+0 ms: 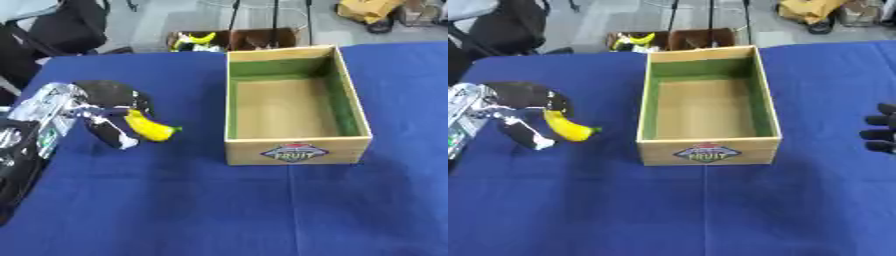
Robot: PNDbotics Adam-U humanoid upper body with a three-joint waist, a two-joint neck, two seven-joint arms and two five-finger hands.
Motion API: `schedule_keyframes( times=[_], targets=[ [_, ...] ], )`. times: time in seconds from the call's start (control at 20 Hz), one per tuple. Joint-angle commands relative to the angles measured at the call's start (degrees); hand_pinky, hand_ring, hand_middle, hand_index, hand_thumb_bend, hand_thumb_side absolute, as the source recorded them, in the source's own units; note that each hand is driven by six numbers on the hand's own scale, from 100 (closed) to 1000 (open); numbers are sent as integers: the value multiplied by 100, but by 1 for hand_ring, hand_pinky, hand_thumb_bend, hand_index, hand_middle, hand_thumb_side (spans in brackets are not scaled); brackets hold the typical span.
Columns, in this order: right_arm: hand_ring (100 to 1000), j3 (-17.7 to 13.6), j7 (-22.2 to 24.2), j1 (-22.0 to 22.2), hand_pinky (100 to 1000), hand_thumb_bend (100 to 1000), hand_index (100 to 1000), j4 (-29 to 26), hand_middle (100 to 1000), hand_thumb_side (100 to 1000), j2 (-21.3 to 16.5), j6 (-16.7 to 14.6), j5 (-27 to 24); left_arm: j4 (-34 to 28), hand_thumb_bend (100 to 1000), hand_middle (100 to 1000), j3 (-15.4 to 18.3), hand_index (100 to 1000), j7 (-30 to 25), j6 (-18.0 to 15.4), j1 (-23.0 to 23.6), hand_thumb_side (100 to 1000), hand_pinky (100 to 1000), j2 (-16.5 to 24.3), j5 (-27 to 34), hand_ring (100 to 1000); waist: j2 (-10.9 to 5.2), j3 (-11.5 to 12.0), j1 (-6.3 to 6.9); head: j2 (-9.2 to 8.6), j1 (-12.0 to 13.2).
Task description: Pick up objects on the table and place them in the box.
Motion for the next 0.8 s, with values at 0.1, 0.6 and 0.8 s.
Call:
schedule_keyframes(
  times=[0.1,0.6,0.8],
  targets=[
    [702,-39,14,-37,696,100,868,-80,715,1000,-75,-8,-37,-97,258,834,6,873,-63,-116,-95,550,629,201,-152,824,-120,-1,-12,-3,-12],
    [703,-42,16,-54,697,100,868,-87,714,1000,-72,-12,-47,80,271,833,31,879,11,-153,-93,554,629,170,-316,821,-106,2,-11,-23,-22],
    [703,-44,15,-55,697,100,869,-84,714,1000,-69,-11,-47,95,272,807,37,857,42,-177,-83,557,613,159,-308,807,-100,9,-14,-30,-18]
  ],
)
